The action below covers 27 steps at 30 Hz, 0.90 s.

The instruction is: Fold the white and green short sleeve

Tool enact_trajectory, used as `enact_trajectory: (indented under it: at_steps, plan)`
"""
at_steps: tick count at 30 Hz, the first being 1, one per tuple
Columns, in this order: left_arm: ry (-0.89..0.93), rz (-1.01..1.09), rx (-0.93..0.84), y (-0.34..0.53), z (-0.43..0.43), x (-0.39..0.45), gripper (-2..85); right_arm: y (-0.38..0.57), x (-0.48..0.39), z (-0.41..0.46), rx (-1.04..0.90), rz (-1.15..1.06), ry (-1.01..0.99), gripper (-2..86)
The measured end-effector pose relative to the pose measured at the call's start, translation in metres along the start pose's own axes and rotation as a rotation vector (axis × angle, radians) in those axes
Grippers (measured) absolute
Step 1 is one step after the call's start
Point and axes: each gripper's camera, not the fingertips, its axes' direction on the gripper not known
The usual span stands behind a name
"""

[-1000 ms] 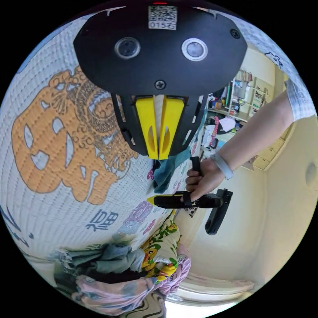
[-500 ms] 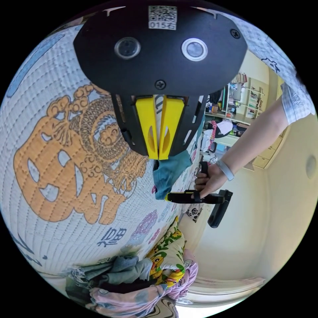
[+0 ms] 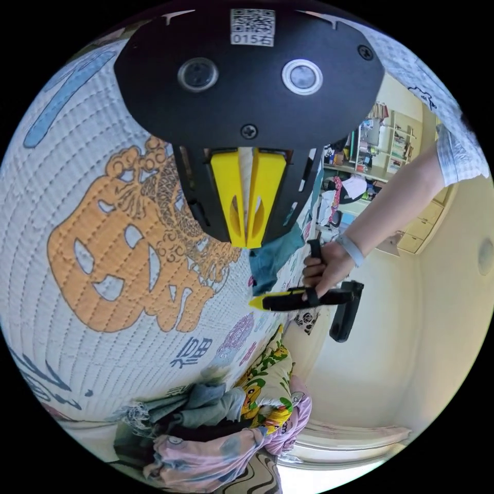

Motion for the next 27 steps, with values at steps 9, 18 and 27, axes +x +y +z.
enact_trajectory:
  at_steps: [9,18,27]
  plan:
    - [0.197,-0.108,0.464,0.146,-0.205,-0.001,6.5,0.052,0.023,0.05,0.062,-0.032,-0.099,0.4]
    - [-0.125,-0.835,0.54,0.558,-0.324,-0.084,7.3,0.14,-0.142,0.183,-0.254,-0.558,-0.09,5.6]
    - [-0.015,-1.225,0.759,0.761,-0.357,-0.129,8.9,0.31,-0.311,0.45,-0.748,-0.929,-0.094,6.7]
